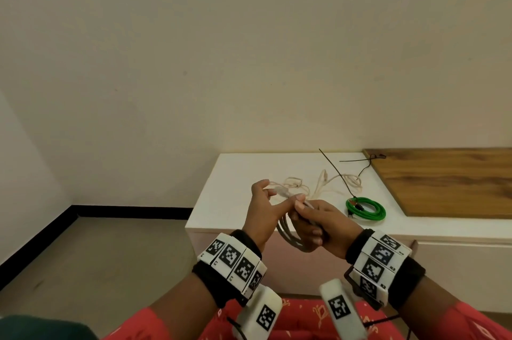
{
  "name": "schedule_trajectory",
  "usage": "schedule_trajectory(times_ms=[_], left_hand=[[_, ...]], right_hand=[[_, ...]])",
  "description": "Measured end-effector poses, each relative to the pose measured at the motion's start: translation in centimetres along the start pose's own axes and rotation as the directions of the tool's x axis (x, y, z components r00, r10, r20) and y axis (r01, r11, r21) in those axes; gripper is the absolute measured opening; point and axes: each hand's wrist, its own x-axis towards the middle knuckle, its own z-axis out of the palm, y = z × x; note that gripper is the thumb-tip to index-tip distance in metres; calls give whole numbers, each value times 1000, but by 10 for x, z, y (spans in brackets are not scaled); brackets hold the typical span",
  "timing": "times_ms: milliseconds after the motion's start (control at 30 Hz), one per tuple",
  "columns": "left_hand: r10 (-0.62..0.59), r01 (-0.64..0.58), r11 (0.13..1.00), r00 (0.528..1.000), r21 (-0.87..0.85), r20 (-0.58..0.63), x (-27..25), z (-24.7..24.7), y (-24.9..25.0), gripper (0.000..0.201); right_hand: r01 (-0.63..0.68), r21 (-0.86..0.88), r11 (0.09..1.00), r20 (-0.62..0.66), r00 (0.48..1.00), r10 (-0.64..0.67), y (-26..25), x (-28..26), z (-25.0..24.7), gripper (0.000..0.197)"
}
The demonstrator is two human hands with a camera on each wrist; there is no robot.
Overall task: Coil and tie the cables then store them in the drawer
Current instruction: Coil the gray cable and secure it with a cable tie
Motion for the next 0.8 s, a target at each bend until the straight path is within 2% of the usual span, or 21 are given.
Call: schedule_trajectory(times_ms=[67, 133, 200, 367, 433, 533, 633, 733, 800], left_hand=[[132, -130, 985, 991, 114, -16, -1, 2, -5, 58], [312, -304, 919, 950, 250, 6, -4, 4, -9, 39], [382, -381, 876, 923, 295, 57, -4, 5, -13, 38], [285, -327, 933, 927, 148, 245, -7, 0, -13, 35], [261, -297, 949, 929, 109, 261, -6, -3, -13, 28], [226, -255, 959, 952, 125, 208, -3, -4, -14, 21], [165, -178, 977, 980, 116, 113, -5, 2, -15, 8], [94, -94, 992, 996, 79, 1, -6, 8, -17, 9], [60, -57, 996, 997, 61, -38, -1, 9, -16, 15]], right_hand=[[2, 40, 999, 12, 1000, -2, 1, 0, 0, 52], [-3, 84, 996, 24, 1000, 1, 0, 1, -1, 50], [-15, 126, 992, 32, 999, 11, -2, 1, -3, 50], [-24, 176, 984, 47, 999, 16, -4, -2, -9, 49], [-26, 176, 984, 19, 1000, 23, -2, -2, -8, 48], [-8, 88, 996, -174, 984, 23, 1, 2, -2, 41], [57, -172, 983, -367, 923, -117, 2, 5, 0, 33], [122, -359, 926, -395, 879, -268, 8, 10, -2, 18], [153, -496, 855, -373, 851, -369, 15, 14, -6, 19]])
